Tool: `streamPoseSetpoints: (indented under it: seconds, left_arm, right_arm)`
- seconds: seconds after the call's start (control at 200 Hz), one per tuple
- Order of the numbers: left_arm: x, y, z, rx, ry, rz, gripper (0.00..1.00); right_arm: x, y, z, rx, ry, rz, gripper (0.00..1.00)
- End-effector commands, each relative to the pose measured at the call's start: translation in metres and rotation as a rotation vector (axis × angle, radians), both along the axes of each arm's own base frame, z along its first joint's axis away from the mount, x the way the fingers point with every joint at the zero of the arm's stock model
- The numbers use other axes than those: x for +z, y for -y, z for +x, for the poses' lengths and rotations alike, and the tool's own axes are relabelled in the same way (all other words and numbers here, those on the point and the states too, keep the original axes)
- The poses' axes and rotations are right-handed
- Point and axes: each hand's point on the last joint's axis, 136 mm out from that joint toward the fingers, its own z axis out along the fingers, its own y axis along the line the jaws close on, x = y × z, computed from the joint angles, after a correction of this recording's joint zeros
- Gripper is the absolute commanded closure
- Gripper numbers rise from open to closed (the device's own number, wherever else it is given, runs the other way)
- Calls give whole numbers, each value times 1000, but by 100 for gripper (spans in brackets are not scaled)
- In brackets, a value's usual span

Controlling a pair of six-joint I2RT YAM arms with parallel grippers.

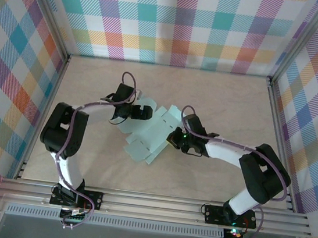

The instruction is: Fold the paper box

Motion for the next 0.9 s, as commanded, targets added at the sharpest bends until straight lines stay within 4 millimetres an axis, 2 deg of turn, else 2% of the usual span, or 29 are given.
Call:
streamPoseSetpoints:
  seconds: [0.0, 0.075, 0.135, 0.225, 0.32, 0.445, 0.565, 0.7, 0.775, 0.855, 0.895]
  left_arm:
    - [33, 0, -15, -69, 17, 79, 0]
    - [46, 4, -16, -113, 19, 87, 0]
    - [49, 9, -18, -153, 6, 83, 0]
    - [47, 17, -26, -215, -32, 63, 0]
    - [42, 22, -34, -253, -56, 51, 0]
    - [32, 21, -44, -280, -94, 62, 0]
    - [20, 19, -55, -292, -136, 60, 0]
    - [12, 21, -70, -275, -166, 16, 0]
    - [13, 22, -79, -260, -160, -16, 0]
    - [12, 20, -88, -244, -151, -25, 0]
    - [12, 18, -92, -234, -146, -22, 0]
  right_arm:
    - [7, 11, -7, 224, -14, -55, 100]
    - [13, 14, -9, 356, -73, -18, 100]
    - [17, 19, -14, 465, -109, -30, 100]
    - [10, 39, -20, 580, -134, -178, 100]
    - [2, 61, -16, 664, -151, -318, 100]
    - [0, 69, -5, 795, -147, -403, 100]
    - [-4, 71, 20, 829, -126, -440, 100]
    - [2, 68, 43, 785, -90, -413, 82]
    - [11, 63, 54, 725, -22, -383, 54]
    - [24, 58, 60, 659, 94, -346, 39]
    - [30, 60, 63, 609, 163, -337, 35]
